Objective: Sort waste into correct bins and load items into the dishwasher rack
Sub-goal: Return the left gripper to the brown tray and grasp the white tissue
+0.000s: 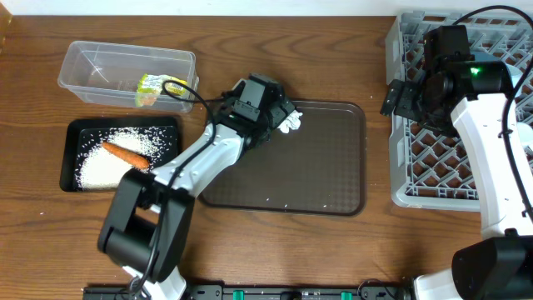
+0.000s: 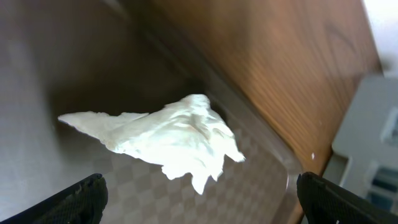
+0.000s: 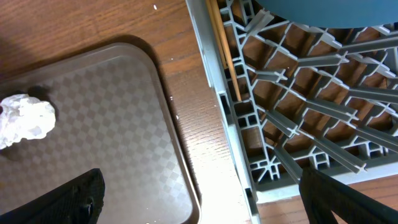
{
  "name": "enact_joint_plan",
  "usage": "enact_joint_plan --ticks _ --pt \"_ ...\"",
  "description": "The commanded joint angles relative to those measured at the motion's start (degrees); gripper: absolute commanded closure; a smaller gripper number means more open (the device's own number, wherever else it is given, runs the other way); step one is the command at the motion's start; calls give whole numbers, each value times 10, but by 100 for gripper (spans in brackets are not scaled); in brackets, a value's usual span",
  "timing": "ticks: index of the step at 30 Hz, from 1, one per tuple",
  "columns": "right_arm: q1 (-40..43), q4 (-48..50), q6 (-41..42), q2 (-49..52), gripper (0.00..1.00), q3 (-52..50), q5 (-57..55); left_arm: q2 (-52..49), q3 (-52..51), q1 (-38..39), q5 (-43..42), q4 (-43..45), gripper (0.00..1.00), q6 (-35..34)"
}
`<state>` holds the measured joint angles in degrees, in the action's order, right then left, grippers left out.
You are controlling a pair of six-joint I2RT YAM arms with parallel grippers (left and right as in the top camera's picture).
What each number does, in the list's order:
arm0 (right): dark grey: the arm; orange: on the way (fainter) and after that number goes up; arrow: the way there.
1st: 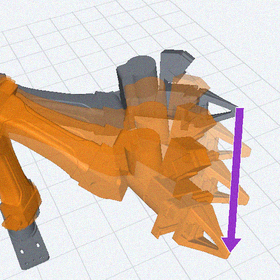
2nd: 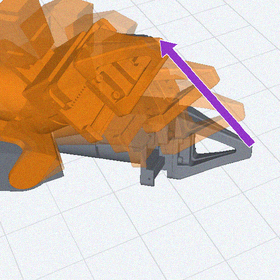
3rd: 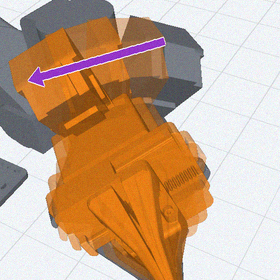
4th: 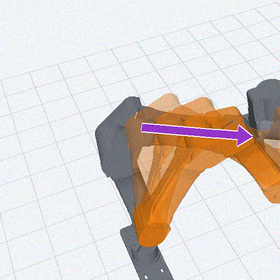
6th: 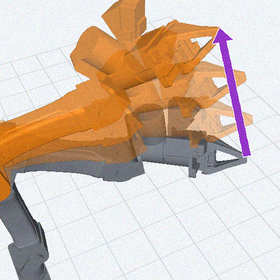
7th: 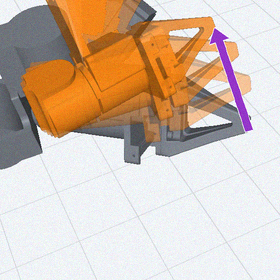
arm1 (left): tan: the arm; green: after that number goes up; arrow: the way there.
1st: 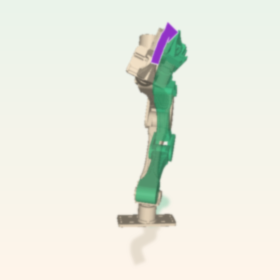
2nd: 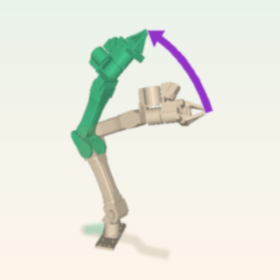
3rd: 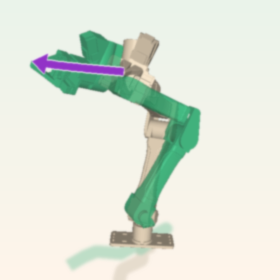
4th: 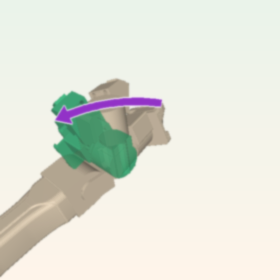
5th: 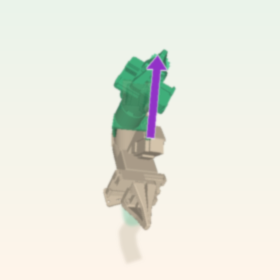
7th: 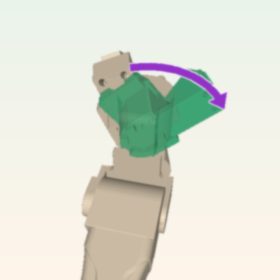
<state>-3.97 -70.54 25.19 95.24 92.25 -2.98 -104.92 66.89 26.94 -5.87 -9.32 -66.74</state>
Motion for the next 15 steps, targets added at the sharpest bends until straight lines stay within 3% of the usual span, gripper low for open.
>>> enact_joint_plan --ticks 1,15 --pt "5 0 0 2 1 3 -2 -23 3 0 2 7 0 -95" --pt "5 0 0 2 1 3 -2 -85 3 3 -2 60 0 -185"
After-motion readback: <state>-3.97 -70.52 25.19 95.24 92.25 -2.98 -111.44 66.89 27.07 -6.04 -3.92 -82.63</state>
